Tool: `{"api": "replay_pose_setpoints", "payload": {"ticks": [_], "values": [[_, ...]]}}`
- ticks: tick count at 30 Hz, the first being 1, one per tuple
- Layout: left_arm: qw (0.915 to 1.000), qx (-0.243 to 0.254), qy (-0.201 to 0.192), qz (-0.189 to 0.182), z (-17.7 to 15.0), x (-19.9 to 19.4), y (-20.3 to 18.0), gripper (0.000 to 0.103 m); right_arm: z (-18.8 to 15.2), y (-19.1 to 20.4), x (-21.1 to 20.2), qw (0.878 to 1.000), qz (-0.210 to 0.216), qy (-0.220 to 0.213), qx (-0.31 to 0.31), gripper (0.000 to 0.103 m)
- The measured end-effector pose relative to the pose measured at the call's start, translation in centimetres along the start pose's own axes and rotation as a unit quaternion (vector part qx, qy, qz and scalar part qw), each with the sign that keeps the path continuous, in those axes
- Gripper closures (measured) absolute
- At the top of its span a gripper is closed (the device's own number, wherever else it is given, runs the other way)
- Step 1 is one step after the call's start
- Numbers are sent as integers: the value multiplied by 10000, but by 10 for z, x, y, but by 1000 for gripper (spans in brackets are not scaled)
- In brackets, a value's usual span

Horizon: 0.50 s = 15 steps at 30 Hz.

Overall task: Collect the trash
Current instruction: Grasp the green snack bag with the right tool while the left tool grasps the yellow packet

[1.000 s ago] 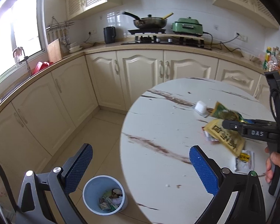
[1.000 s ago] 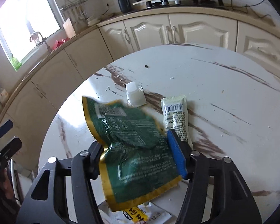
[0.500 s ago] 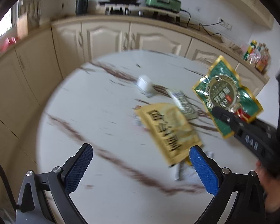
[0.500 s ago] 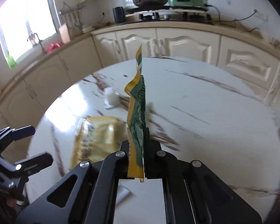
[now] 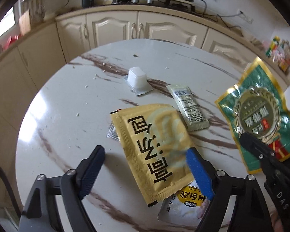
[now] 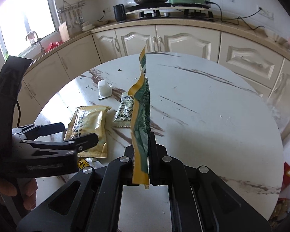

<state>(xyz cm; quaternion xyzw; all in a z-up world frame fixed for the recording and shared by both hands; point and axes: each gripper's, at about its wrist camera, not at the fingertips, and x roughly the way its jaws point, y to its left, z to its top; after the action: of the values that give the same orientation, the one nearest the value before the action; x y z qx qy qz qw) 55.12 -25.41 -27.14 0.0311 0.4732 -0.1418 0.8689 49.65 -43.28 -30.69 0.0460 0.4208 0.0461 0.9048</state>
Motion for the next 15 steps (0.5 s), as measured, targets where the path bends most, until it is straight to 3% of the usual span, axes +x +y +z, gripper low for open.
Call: {"api": "replay_pose_setpoints", "payload": {"ticks": [3,7,15], "values": [[9998,118,-51,-180,-2,-3,-6,57,-1,3,3,10000,52,14,-29,97],[9991,56,-88,-416,-6,-4,-2,80,-3,9,5,9999,114,30,-49,97],[9936,145,-565,-970,-15,-31,6,98,-4,25,-5,9998,27,-69,-175,97]]}}
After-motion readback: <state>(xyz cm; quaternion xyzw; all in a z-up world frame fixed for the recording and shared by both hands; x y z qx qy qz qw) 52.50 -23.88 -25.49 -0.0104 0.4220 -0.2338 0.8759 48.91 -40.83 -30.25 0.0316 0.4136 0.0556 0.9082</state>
